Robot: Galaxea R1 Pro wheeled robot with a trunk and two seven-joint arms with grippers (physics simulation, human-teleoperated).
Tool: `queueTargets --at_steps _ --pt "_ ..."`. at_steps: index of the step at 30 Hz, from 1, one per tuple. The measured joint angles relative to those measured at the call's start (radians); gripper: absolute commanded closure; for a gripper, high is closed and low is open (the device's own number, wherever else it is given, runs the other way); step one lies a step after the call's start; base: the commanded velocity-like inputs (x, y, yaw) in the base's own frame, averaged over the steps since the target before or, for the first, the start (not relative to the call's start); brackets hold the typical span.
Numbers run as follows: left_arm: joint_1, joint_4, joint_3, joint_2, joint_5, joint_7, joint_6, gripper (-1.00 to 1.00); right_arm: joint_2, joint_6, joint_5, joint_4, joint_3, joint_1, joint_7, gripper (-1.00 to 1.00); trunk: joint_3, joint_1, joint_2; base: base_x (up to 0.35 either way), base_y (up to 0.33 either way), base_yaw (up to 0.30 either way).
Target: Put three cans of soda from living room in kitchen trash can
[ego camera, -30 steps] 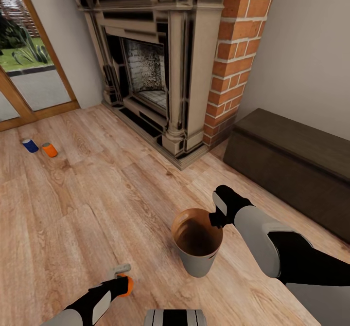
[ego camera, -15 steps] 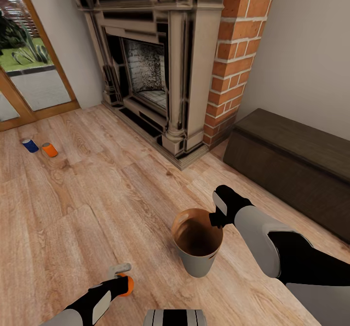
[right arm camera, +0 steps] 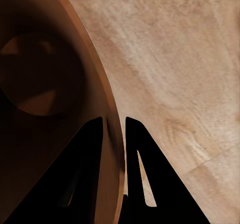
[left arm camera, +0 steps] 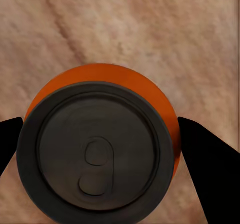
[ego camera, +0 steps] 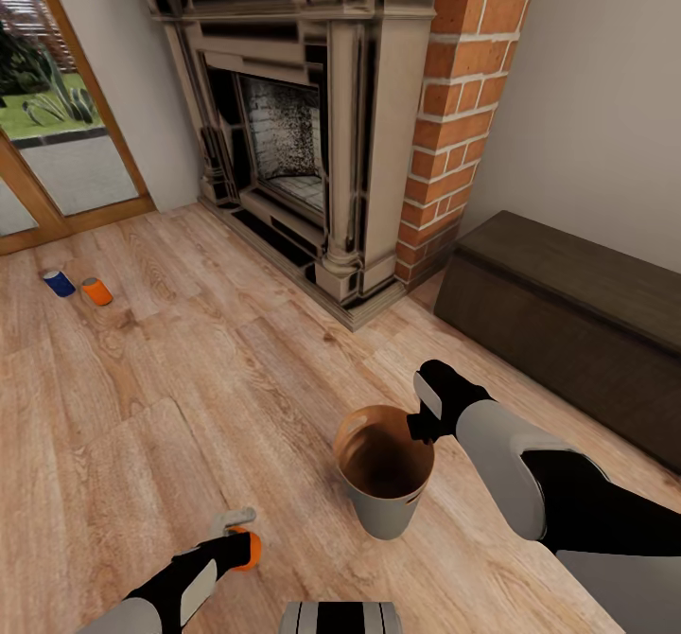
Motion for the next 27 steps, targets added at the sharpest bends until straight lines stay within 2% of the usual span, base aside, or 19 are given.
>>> queueTargets --at_steps 6,9,11,14,17,19,20,21,22,23,26,27 --pt "0.0 -0.085 0.003 0.004 0.001 0.0 0.065 1.0 -0.001 0.0 0.002 0.0 0.0 0.0 0.0 1.0 0.0 0.0 0.0 0.0 0.0 0.0" --pt "0.0 -0.216 0.005 0.004 0.004 0.0 0.141 1.0 -0.001 0.0 0.002 -0.001 0.001 0.0 0.0 1.0 0.0 0.0 0.0 0.0 0.0 0.0" --pt "0.006 -0.372 0.005 0.002 0.007 0.0 0.252 1.0 0.0 0.0 0.003 -0.001 0.002 0.0 0.0 1.0 0.0 0.0 0.0 0.0 0.0 0.0" --pt "0.029 -0.482 0.005 0.002 0.008 0.0 0.343 1.0 0.0 0.0 0.003 -0.001 0.001 0.0 0.0 1.0 0.0 0.0 0.0 0.0 0.0 0.0" --pt "0.067 -0.679 0.006 0.001 0.013 0.0 0.482 1.0 0.001 0.0 0.002 -0.001 0.0 0.0 0.0 1.0 0.0 0.0 0.0 0.0 0.0 0.0" --pt "0.083 -0.765 0.006 0.001 0.012 0.001 0.55 1.0 0.0 0.0 0.002 -0.001 0.0 0.0 0.0 1.0 0.0 0.0 0.0 0.0 0.0 0.0" --pt "0.093 -0.845 0.007 0.001 0.015 0.001 0.616 1.0 0.0 0.0 0.002 -0.001 0.0 0.001 0.0 1.0 0.0 0.0 0.0 0.0 0.0 0.0" --pt "0.098 -0.887 0.007 0.001 0.013 0.001 0.652 1.0 0.0 0.0 0.003 -0.001 0.0 0.001 -0.001 1.0 0.0 0.0 0.0 0.0 0.0 0.0" --pt "0.098 -0.889 0.007 0.001 0.01 0.001 0.653 1.0 0.0 0.0 0.005 -0.002 0.0 0.001 -0.001 1.0 0.0 0.0 0.0 0.0 0.0 0.0" --pt "0.104 -0.963 0.008 0.0 0.015 0.002 0.722 1.0 0.0 0.0 0.005 -0.001 0.001 0.001 -0.001 1.0 0.0 0.0 0.0 0.0 0.0 0.0" --pt "0.111 -1.07 0.009 0.0 0.013 0.002 0.82 1.0 -0.001 0.0 0.004 -0.001 0.0 0.001 -0.002 1.0 0.0 0.0 0.0 0.0 0.0 0.0" --pt "0.113 -1.132 0.009 0.0 0.014 0.003 0.878 1.0 -0.001 0.0 0.004 -0.001 0.0 0.001 -0.002 1.0 0.0 0.0 0.0 0.0 0.0 0.0"
